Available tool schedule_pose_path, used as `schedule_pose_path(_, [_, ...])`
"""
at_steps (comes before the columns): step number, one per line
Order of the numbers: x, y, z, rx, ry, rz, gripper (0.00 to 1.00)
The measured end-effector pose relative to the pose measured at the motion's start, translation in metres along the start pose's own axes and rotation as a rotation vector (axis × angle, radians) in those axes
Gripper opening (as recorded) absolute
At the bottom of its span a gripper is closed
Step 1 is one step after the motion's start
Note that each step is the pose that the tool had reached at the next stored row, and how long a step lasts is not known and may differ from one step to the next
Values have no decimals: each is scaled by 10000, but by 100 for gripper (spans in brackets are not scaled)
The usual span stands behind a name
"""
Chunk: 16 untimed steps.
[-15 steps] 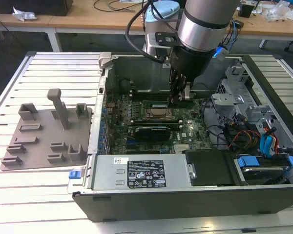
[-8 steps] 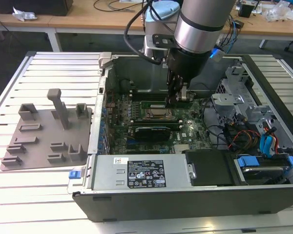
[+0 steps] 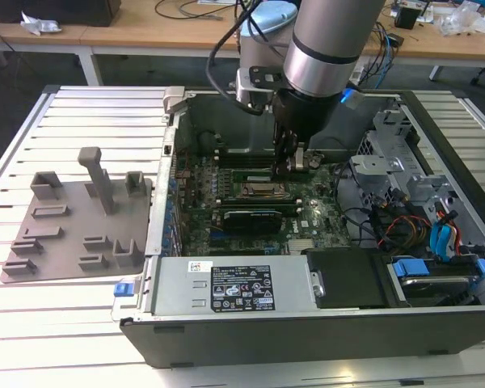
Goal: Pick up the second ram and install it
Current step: 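Insert the second ram into the second slot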
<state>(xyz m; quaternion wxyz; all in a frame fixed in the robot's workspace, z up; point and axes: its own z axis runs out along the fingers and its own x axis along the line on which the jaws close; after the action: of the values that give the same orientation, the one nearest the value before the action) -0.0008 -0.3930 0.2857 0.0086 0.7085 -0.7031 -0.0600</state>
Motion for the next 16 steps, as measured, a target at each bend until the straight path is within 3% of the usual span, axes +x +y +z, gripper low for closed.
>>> schedule_pose_path(7, [-32, -15, 157, 0, 0, 1, 14])
schedule_pose_path(16, [-106, -27, 268, 0, 1, 0, 14])
